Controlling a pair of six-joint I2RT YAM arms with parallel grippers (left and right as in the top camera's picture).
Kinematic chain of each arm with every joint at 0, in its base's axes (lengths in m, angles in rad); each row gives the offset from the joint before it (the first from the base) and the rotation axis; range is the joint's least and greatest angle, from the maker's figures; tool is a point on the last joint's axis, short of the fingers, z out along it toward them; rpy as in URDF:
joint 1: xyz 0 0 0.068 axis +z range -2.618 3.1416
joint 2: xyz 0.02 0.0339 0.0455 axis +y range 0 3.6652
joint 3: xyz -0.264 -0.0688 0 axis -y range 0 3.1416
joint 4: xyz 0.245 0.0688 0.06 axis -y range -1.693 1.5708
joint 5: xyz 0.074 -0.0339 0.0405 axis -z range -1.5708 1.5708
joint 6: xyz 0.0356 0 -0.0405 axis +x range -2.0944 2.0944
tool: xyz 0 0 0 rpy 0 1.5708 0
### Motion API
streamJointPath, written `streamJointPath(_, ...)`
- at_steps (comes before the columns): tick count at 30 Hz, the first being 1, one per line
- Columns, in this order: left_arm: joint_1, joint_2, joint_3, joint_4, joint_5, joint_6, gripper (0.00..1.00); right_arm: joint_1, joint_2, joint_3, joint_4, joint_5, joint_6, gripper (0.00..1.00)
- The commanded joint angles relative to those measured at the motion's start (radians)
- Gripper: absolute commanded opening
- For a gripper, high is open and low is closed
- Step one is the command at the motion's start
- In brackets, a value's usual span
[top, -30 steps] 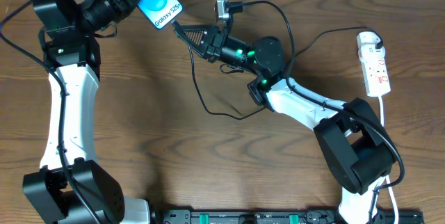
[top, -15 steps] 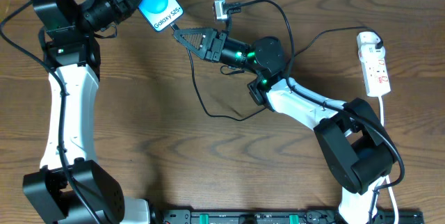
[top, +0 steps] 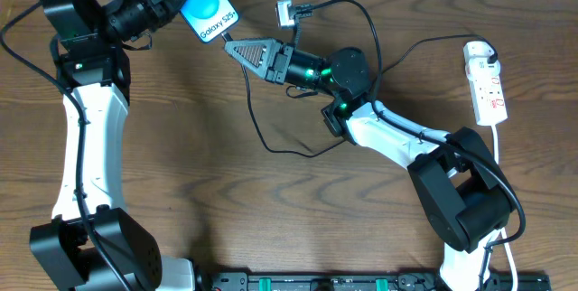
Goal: Plug charger to phone and switch on socket
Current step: 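Open the right gripper, release the cable, and withdraw toward the power strip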
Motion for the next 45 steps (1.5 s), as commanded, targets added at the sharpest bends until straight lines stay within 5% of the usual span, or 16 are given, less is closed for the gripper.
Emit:
streamJointPath(1,-0.014,-0.004,0.012,-0.002,0.098,0.018,0.07,0.008,-0.005,0.015,0.01,0.034,-0.037,0.01)
streamJointPath(29,-0.013,-0.004,0.012,-0.002,0.241,0.06,0.07,0.008,-0.005,0.015,0.014,0.065,-0.037,0.01)
streamJointPath(31,-0.013,-0.004,0.012,-0.002,0.232,0.06,0.07,0.008,-0.005,0.015,0.014,0.064,-0.037,0.14)
streamJointPath(35,0.007,-0.004,0.012,-0.002,0.192,0.063,0.07,0.008,-0.005,0.014,0.014,0.045,-0.037,0.89)
streamJointPath(36,0.017,-0.004,0.012,-0.002,0.185,0.063,0.08,0.008,-0.005,0.014,0.014,0.037,-0.037,0.99)
streamJointPath(45,0.146,-0.004,0.012,-0.003,0.216,0.058,0.07,0.003,-0.005,0.014,0.01,-0.02,-0.1,0.99)
